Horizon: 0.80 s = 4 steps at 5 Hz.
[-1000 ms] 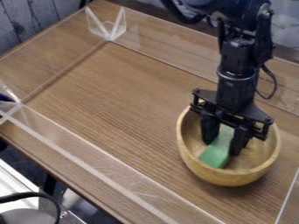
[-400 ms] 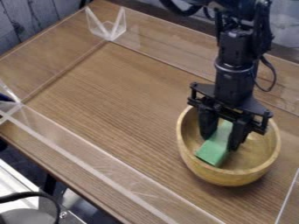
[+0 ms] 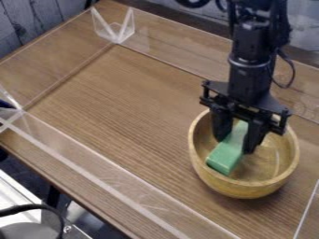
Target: Remove the green block from inside the brown bowl and put it on the table
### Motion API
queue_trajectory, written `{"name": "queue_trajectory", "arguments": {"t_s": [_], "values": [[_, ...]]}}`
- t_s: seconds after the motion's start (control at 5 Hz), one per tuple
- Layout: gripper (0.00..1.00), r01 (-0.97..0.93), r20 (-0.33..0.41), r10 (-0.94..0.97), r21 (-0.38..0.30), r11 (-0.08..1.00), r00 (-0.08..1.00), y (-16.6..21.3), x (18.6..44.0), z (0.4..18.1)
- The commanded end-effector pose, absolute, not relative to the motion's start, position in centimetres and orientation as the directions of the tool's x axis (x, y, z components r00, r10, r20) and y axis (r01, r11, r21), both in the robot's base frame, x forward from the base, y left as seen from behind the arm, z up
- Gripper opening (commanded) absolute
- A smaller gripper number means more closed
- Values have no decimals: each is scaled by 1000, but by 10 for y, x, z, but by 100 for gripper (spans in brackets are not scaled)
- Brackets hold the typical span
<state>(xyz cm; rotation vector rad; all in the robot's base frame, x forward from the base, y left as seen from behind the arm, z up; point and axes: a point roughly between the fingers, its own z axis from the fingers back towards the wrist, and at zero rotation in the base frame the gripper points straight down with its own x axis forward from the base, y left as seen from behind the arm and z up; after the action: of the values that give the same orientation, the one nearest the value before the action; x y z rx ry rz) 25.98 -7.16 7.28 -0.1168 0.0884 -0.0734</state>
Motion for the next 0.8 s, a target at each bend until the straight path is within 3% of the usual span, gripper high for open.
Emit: {"name": "queue_trajectory", "arguments": {"t_s": [0.0, 0.4, 0.6], "values": [[0, 65, 28, -62, -127, 990, 998, -65, 273, 109], [0, -5, 78, 15, -127, 992, 997, -17, 287, 136], [0, -20, 74, 29, -120, 993, 997, 3, 292, 131]]}}
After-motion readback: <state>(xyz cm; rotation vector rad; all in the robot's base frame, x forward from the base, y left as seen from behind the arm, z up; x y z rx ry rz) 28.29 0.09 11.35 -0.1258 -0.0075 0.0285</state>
